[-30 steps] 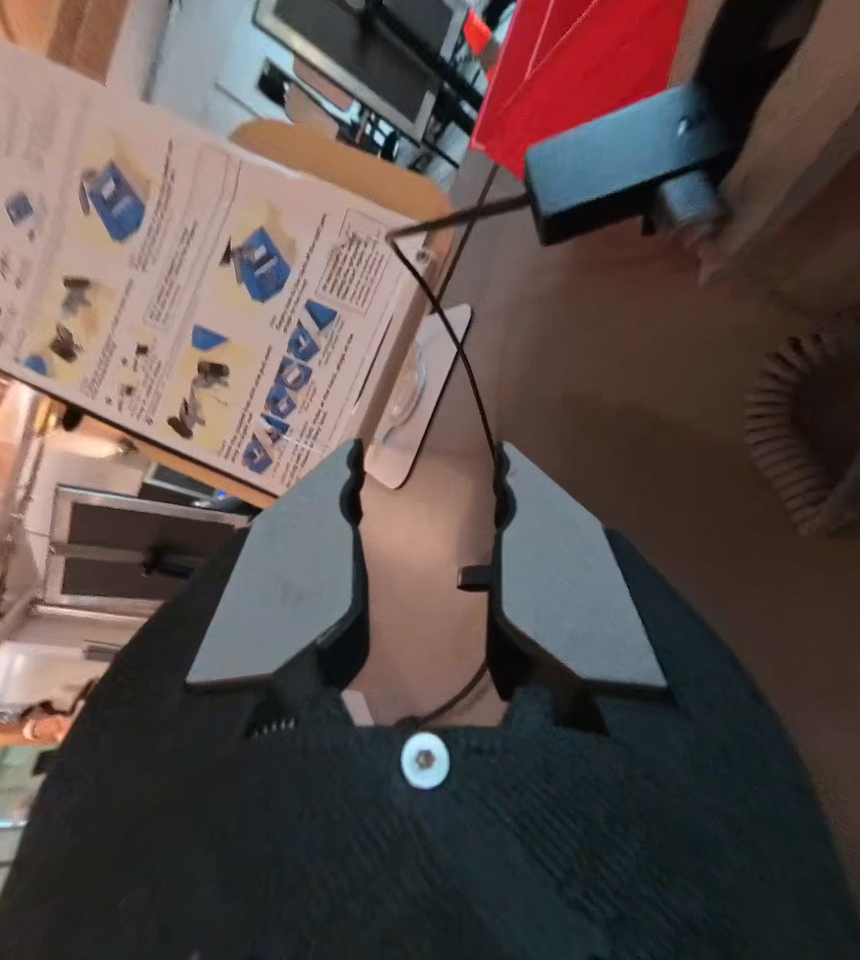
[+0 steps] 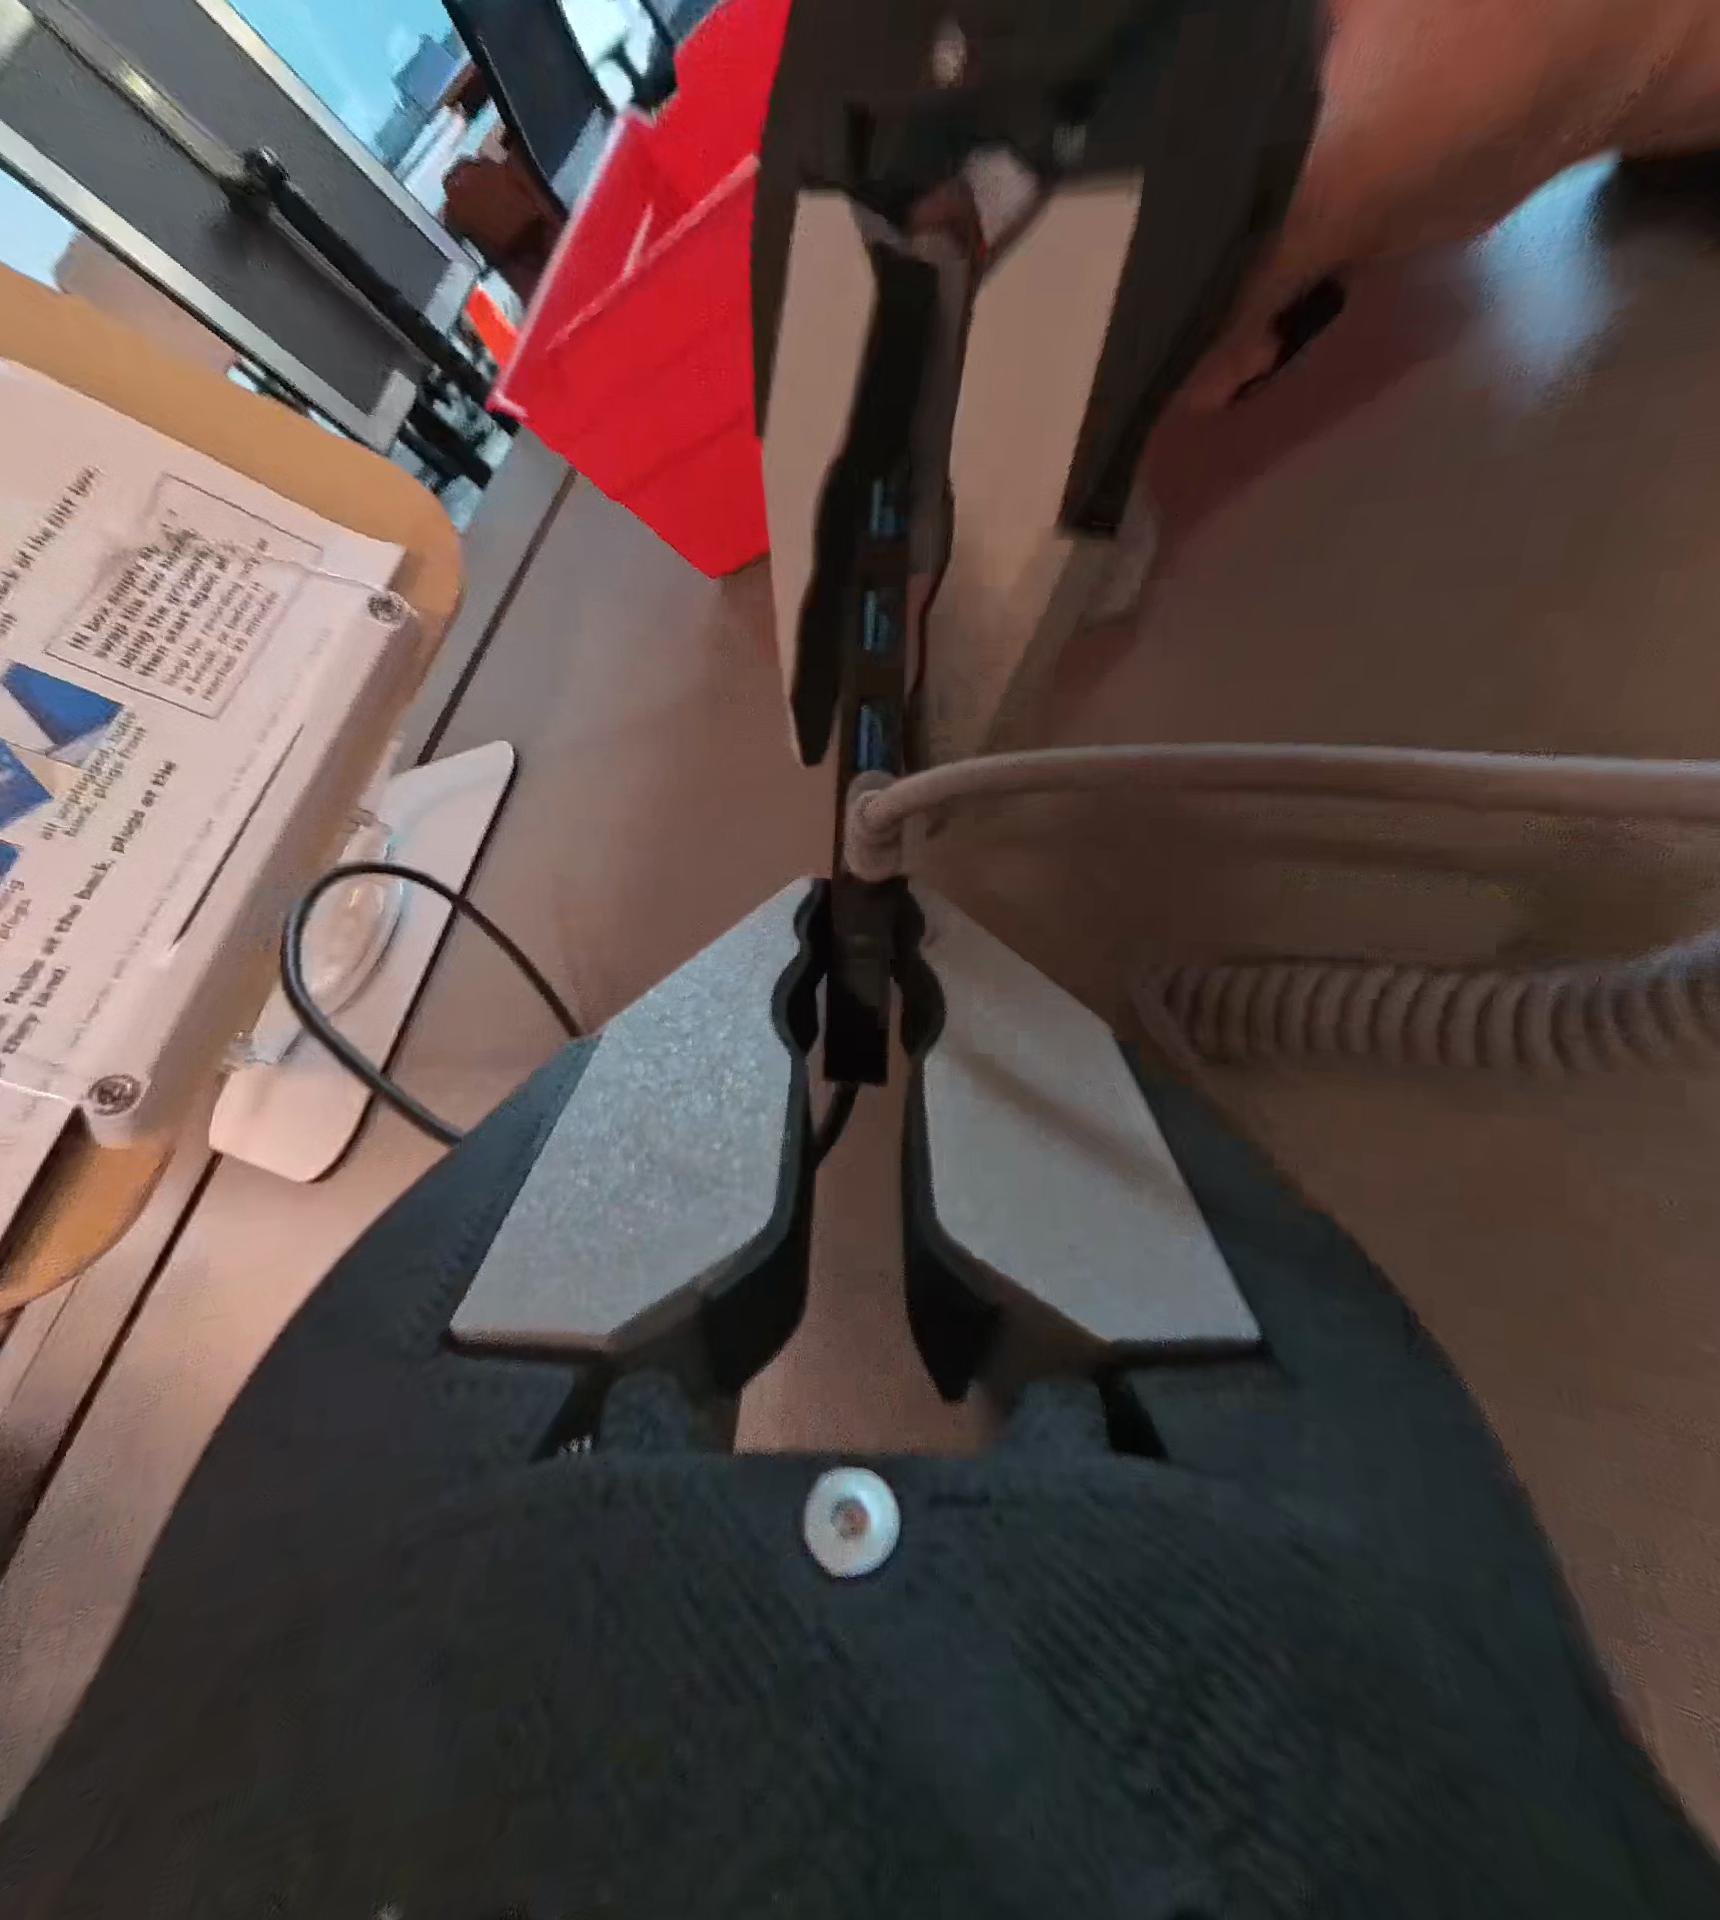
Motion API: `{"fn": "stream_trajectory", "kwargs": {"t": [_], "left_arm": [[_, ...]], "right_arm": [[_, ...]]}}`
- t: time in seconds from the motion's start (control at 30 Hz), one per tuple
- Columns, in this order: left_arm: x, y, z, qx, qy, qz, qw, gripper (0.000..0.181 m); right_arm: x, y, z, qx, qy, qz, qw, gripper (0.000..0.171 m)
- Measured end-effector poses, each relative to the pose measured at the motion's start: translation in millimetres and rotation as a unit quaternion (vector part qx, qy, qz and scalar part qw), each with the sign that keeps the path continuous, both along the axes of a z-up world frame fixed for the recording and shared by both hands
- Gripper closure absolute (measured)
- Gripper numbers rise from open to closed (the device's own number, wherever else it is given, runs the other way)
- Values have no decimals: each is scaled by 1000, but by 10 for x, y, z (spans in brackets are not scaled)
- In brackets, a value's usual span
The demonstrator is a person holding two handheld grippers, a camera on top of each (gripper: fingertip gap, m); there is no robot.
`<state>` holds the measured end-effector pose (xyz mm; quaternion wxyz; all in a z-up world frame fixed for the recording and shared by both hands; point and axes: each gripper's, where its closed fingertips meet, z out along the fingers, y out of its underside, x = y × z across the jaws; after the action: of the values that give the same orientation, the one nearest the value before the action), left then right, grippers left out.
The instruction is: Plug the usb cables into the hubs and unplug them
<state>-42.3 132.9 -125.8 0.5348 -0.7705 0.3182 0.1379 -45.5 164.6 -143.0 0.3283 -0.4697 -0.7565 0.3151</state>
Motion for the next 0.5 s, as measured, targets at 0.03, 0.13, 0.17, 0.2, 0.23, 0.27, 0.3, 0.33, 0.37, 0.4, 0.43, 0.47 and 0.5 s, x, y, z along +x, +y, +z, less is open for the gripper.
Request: {"fn": "stream_trajectory", "kwargs": {"t": [0.03,0.13,0.17,0.2,0.23,0.27,0.3,0.33,0.37,0.4,0.43,0.47,0.5], "left_arm": [[50,-11,54,11,-13,-12,1000,172],[212,-66,194,36,-67,-53,996,171],[169,-48,164,31,-69,-40,996,171],[95,-28,115,27,-57,-21,998,171],[15,-14,72,26,-43,-2,999,172],[-61,-3,52,28,-30,17,999,172],[-133,4,51,33,-22,34,999,172],[-198,11,68,42,-16,50,998,172],[-257,16,91,51,-13,65,996,172],[-308,19,114,61,-7,79,995,172],[-350,20,144,72,8,91,993,172],[-390,20,175,85,26,102,991,172],[-425,20,193,92,41,112,989,172]], "right_arm": [[-1,119,-46,42,0,-26,999,140],[-13,271,-91,121,13,-65,990,168],[-20,242,-80,124,19,-63,990,171],[-32,224,-65,123,24,-64,990,171],[-40,212,-62,118,25,-66,990,171],[-44,201,-73,113,23,-66,991,171],[-45,197,-92,109,19,-66,992,166],[-42,201,-111,108,16,-67,992,164],[-38,206,-128,108,13,-67,992,164],[-37,211,-138,106,12,-67,992,164],[-38,217,-139,104,12,-69,992,164],[-42,220,-134,99,12,-70,992,164],[-45,227,-125,95,14,-73,993,164]]}}
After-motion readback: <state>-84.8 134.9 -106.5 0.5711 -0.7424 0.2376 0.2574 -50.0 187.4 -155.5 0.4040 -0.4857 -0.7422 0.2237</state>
